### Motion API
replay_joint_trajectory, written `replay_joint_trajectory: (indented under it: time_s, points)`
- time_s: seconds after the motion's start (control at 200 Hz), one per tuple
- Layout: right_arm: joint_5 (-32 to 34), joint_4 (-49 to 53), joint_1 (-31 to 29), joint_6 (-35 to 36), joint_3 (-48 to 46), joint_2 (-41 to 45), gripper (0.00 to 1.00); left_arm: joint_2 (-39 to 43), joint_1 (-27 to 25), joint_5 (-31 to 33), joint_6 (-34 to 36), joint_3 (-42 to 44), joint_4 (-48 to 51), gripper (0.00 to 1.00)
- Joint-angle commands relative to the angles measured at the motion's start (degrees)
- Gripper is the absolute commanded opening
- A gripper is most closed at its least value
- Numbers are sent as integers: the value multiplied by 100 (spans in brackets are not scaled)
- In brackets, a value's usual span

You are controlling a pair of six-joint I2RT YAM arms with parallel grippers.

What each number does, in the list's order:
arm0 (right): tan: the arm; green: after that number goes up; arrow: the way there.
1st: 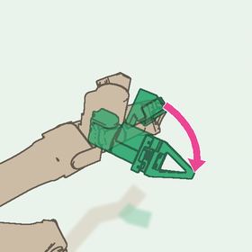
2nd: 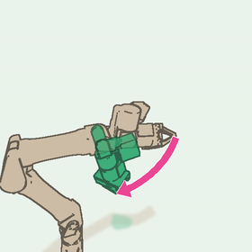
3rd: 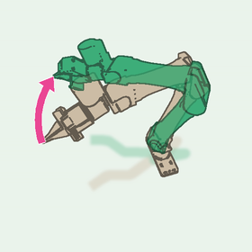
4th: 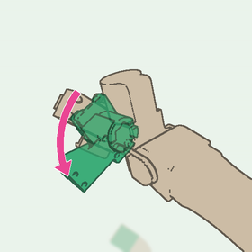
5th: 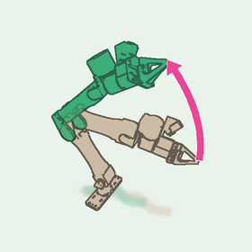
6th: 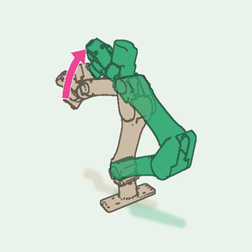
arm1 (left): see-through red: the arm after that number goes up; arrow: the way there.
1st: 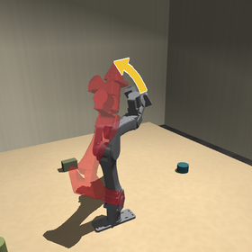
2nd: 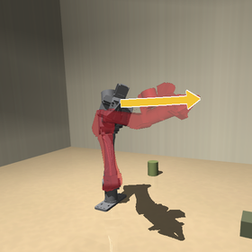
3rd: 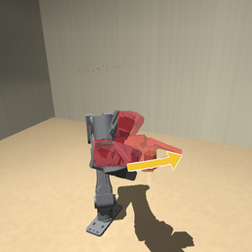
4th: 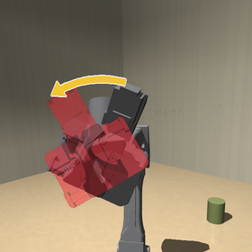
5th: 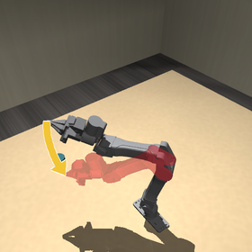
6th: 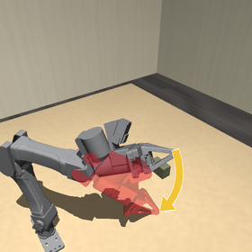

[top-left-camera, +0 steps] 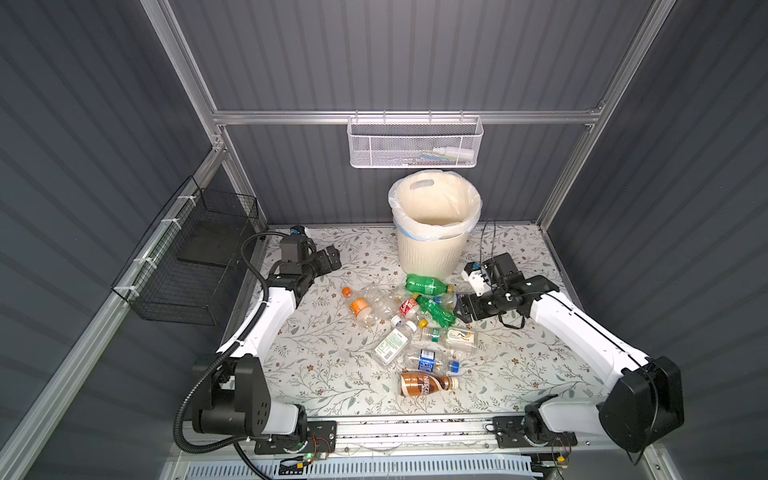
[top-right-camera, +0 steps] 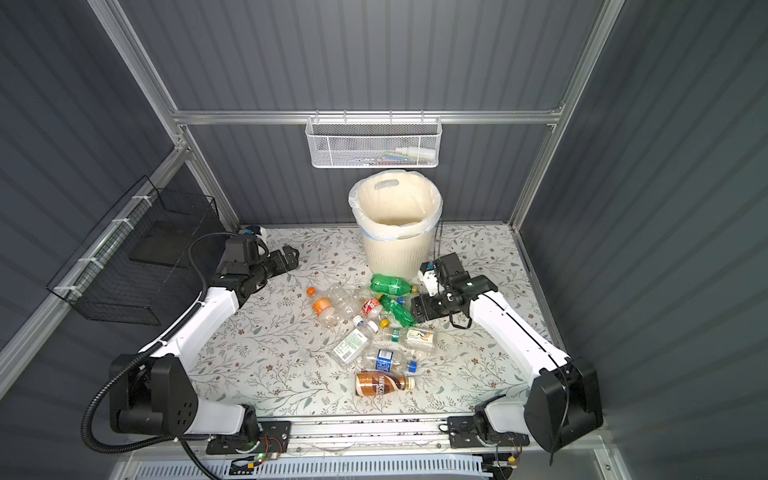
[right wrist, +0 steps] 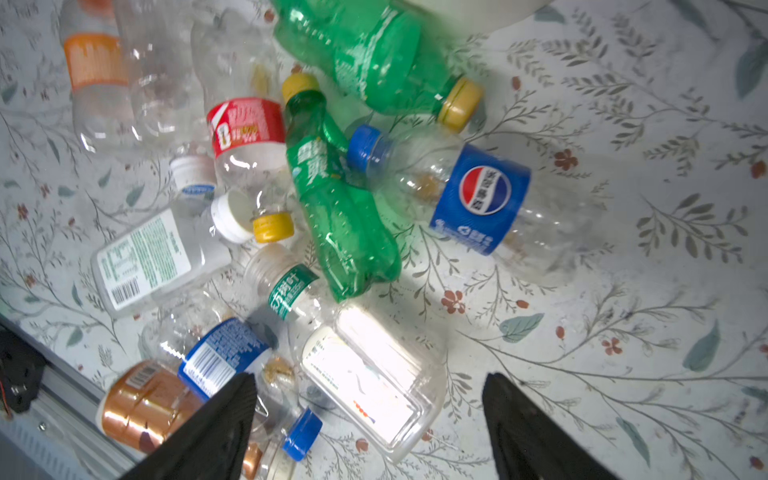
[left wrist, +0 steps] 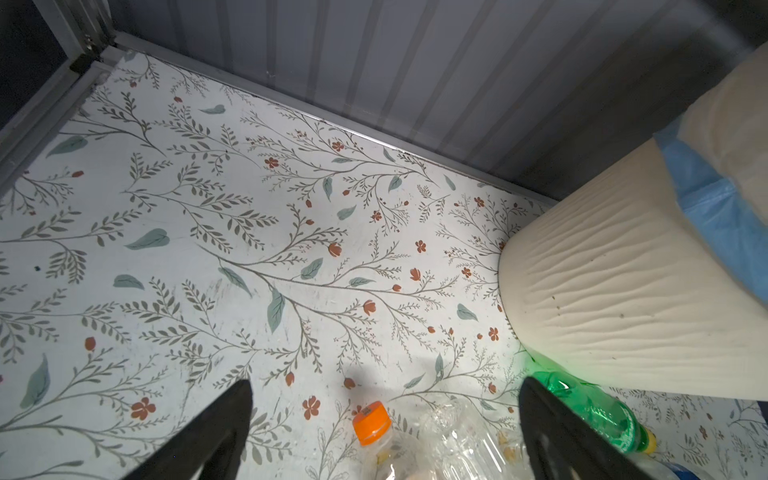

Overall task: Throw the plastic bottles in the bin
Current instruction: 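Withdraw the left arm while the right gripper reaches to the brown Nescafe bottle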

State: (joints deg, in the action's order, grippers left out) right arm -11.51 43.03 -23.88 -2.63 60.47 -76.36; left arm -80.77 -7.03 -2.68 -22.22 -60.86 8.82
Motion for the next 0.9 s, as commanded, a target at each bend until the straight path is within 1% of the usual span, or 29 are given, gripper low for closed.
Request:
replay_joint_trajectory:
  time_s: [0.0, 0.1, 0.275, 0.41, 0.65, 0.785, 0.896]
  points:
    - [173, 457, -595, 441, 154, 9, 85, 167, 52, -112, -129, 113, -14, 100]
    - [448, 483, -1312, 496, 97, 97, 84, 170, 117, -101, -142, 188, -30, 100]
    - [566, 366, -2431, 347, 97, 243, 80, 209, 166, -127, -238, 418, -145, 100]
    - [669, 355, -3236, 259, 97, 121, 76, 278, 184, -128, -301, 550, -165, 100]
    - [755, 313, -4224, 193, -31, -360, 72, 360, 184, -158, -433, 737, -238, 100]
    - [725, 172, -4511, 214, -116, -628, 71, 421, 185, -182, -493, 802, -268, 100]
    - [782, 16, -4596, 263, -216, -761, 71, 493, 193, -148, -469, 815, -241, 100]
